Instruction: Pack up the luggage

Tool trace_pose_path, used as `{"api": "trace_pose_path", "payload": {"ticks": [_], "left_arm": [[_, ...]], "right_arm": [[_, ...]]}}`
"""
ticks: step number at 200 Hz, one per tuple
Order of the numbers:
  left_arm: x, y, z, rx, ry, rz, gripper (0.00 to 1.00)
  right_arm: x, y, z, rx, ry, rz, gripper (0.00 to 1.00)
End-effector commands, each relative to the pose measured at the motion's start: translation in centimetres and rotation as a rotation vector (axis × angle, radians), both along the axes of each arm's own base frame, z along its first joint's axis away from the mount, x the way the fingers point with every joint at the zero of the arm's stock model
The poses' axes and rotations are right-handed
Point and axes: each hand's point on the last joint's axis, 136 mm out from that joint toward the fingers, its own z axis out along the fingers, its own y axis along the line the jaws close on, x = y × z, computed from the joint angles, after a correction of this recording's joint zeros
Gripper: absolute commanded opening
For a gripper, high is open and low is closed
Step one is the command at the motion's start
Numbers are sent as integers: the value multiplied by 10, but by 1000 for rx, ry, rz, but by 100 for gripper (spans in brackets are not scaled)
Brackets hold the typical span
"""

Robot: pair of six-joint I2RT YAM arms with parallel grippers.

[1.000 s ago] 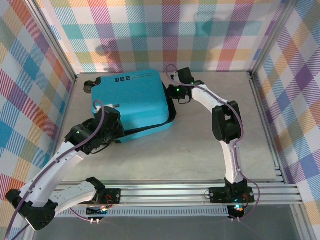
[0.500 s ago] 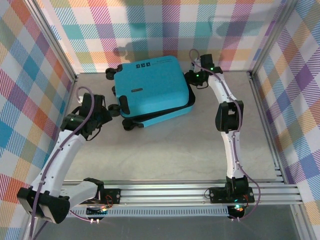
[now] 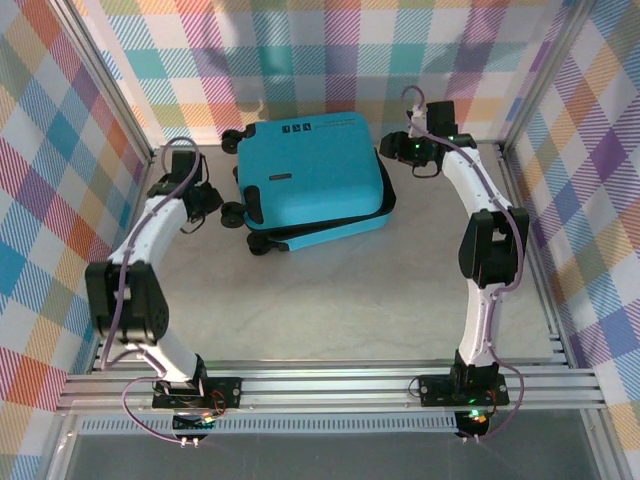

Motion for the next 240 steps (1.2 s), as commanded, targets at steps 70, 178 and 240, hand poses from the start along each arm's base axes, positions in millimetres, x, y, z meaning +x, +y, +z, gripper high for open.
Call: {"api": "trace_pose_path", "payload": {"ticks": [70,178,240], "left_arm": [[90,-35,-8,-74,-56,-186,17],[62,-126,-2,-128,-85,-360,17],[17,-162,-5,-104,-81,-383,16]], "right_arm": [[7,-34,-52,-8,103,-142,55],[34,9,-64,277,198,6,55],[9,23,-63,297,205,109,55]]}}
